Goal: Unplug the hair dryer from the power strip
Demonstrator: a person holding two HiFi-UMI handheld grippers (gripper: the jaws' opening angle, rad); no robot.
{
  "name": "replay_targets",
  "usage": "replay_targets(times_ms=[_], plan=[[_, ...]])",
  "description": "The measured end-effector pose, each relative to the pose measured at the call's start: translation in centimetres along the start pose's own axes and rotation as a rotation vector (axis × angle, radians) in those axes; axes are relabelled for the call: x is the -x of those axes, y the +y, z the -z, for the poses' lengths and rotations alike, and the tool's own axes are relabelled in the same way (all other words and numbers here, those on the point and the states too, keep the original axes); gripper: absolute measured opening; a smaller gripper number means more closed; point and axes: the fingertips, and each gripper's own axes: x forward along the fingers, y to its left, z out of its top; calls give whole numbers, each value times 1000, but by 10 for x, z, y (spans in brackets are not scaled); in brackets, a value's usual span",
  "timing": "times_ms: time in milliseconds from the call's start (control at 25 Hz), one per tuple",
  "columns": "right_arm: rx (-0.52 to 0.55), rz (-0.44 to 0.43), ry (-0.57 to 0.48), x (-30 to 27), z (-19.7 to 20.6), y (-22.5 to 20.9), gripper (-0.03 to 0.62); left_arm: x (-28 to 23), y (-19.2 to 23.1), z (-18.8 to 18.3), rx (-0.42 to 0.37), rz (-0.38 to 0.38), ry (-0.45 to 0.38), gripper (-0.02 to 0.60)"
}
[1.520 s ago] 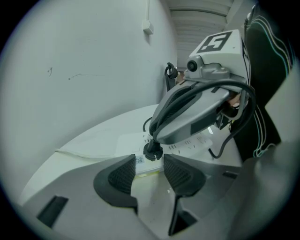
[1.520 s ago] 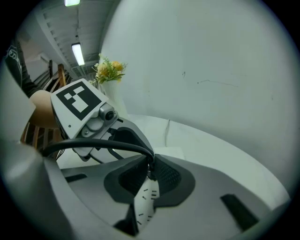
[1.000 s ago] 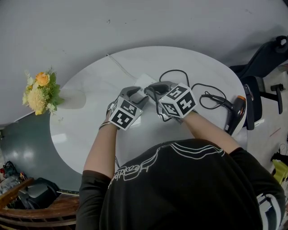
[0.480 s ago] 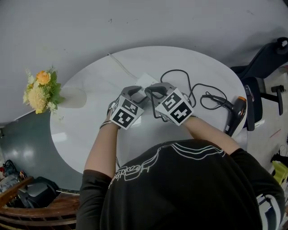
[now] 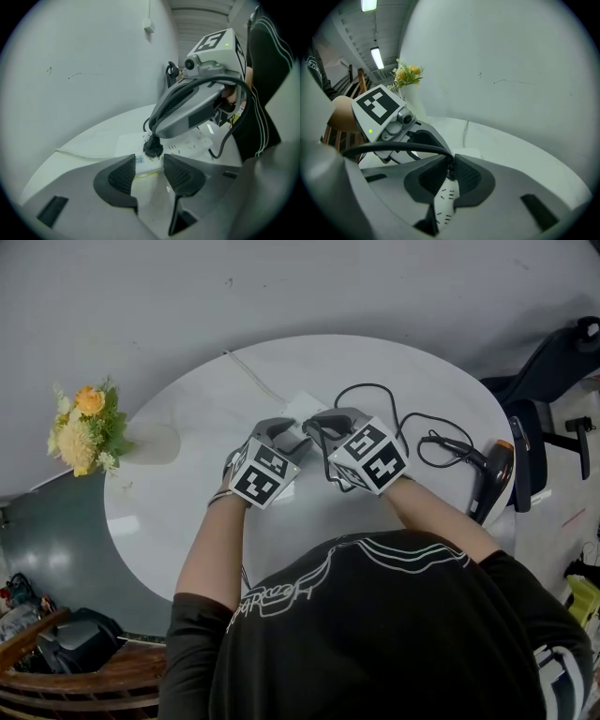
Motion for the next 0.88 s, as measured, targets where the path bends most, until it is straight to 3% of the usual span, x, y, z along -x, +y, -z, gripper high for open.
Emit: replay_targets(times_ms=[120,240,360,720,880], plan=[[33,1,-23,4,-5,5,26,0,-1,0,2,1,-1,186],[64,4,-126,19,-37,4,26,0,1,0,2,1,-7,186],[94,37,-138,27,-48,-7,26,0,0,1,5,-1,-4,186],[9,52,-154,40,-37,-21,26,1,1,0,29,-16,-6,186],[-54,37,-184,48,-33,-20,28,3,0,-1,110,-18,-43,163]])
